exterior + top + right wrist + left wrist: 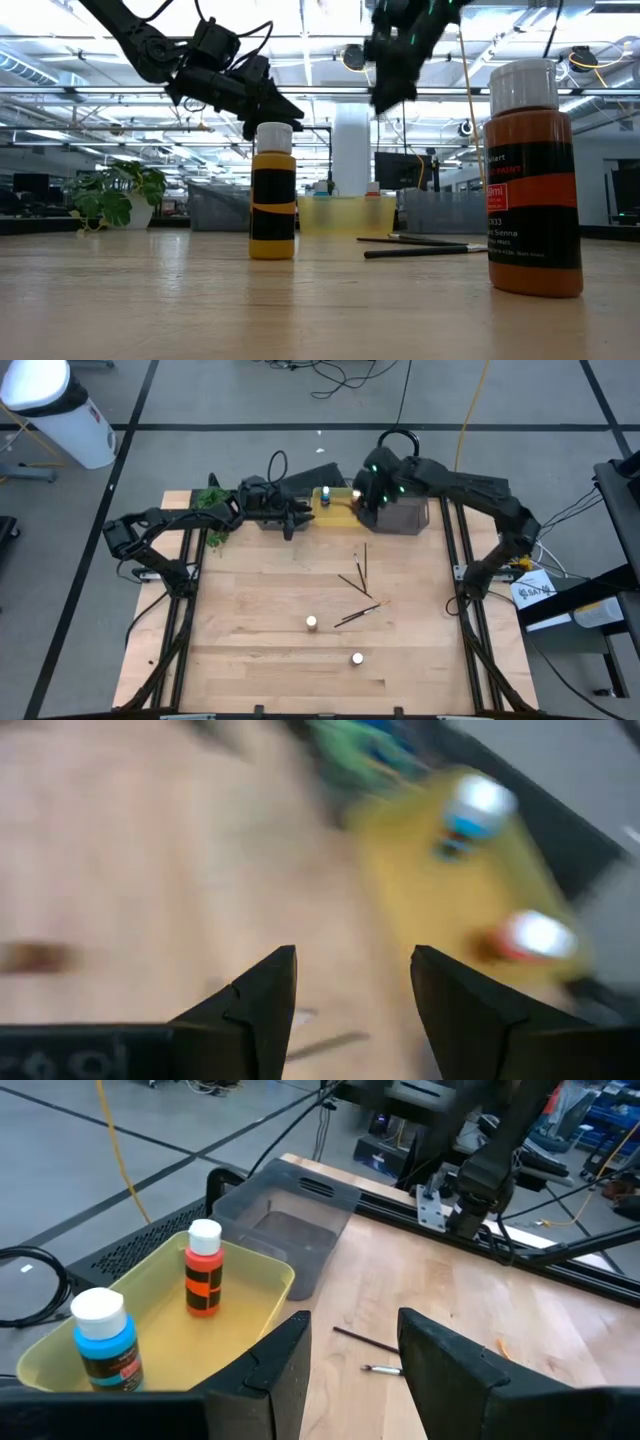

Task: Pick & Place Paint Supplies
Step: Put the red paint bottle into the yellow bin

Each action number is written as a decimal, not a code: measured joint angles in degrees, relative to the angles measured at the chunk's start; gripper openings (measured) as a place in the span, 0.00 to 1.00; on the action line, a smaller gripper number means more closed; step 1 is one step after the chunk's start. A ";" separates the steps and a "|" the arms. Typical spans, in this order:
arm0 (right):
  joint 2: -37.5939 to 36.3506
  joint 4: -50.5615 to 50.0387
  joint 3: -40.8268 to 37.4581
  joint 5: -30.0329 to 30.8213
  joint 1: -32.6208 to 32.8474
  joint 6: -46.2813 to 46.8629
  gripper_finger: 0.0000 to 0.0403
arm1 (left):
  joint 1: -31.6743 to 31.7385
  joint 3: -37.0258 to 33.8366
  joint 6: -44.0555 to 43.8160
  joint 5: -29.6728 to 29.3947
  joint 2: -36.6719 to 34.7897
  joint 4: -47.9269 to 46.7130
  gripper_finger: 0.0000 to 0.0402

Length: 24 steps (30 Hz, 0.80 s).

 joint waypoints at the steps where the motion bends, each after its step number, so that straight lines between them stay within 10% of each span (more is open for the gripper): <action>1: -1.60 -0.02 -0.32 -1.00 2.19 0.62 0.46 | -0.14 0.00 0.00 -0.01 0.00 -0.01 0.41; 15: -9.10 10.64 -13.88 9.28 49.14 6.65 0.58 | -1.19 0.00 -0.24 0.51 0.00 -0.23 0.41; 24: 2.78 14.99 -15.21 13.17 57.54 9.26 0.69 | -1.36 0.02 -0.07 0.49 0.00 -0.07 0.41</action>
